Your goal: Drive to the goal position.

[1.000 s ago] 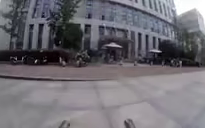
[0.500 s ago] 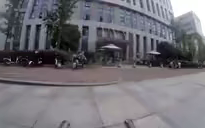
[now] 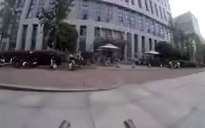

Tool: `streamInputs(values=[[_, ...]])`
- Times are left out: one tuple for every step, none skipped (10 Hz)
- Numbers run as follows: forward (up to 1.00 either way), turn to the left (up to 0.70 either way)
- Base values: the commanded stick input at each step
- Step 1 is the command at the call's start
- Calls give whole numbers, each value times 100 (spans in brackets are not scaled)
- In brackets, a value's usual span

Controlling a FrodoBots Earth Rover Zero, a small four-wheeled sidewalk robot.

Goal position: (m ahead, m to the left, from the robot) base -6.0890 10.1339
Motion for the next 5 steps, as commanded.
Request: streamInputs(values=[[45,0],[45,0],[45,0],[45,0],[45,0]])
